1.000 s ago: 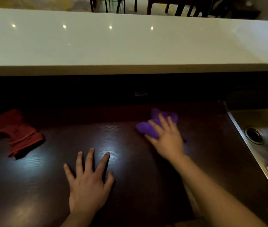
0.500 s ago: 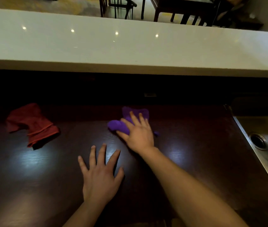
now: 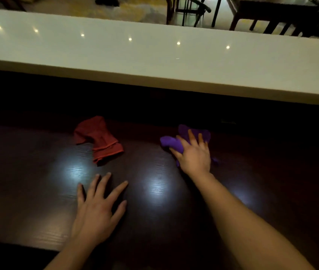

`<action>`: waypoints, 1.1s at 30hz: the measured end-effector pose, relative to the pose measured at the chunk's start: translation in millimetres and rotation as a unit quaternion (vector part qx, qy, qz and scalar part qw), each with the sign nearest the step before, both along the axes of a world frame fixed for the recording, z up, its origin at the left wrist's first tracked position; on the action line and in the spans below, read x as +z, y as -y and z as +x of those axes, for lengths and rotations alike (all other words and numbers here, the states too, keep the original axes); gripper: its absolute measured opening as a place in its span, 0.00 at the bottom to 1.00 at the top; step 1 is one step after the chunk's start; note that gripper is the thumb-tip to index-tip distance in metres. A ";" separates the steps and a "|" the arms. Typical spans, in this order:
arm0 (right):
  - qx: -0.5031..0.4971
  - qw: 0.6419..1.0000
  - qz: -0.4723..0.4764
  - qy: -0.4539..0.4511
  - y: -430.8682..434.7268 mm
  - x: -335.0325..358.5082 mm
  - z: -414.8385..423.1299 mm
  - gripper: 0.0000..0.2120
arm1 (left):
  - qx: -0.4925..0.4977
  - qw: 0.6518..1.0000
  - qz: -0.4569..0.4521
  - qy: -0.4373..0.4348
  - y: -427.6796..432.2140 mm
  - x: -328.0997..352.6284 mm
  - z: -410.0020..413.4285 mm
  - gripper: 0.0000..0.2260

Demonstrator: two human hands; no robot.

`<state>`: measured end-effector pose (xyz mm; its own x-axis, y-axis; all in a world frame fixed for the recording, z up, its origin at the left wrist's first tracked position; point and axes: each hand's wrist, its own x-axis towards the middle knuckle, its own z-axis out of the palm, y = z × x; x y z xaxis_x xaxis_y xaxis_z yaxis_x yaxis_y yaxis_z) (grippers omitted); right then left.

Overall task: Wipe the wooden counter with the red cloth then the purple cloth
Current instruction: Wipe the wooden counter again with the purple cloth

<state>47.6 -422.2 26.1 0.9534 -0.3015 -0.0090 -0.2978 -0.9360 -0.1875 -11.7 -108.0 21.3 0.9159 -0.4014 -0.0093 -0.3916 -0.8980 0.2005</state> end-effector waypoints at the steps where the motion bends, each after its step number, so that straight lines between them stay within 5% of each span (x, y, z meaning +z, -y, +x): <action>1: 0.006 1.000 0.003 0.000 -13.0 0.7 4.7 0.30 | 0.002 1.000 -0.005 -0.002 0.0 -1.2 0.6 0.25; 9: 0.332 0.943 -0.007 0.005 -70.4 -9.7 -106.9 0.35 | 0.001 0.999 -0.041 0.011 -4.6 -6.6 1.9 0.26; 17: 0.084 0.996 0.010 0.000 -78.4 -0.6 28.2 0.29 | 0.010 0.997 -0.068 0.029 -4.9 -11.4 -0.1 0.26; 27: 0.361 0.932 0.014 -0.002 -110.4 -9.6 -77.8 0.34 | 0.017 0.988 -0.155 0.018 -16.5 -10.6 2.8 0.21; 33: 0.173 0.985 0.023 -0.019 -143.1 4.6 0.3 0.30 | 0.083 0.996 -0.003 -0.014 -56.5 13.1 13.4 0.23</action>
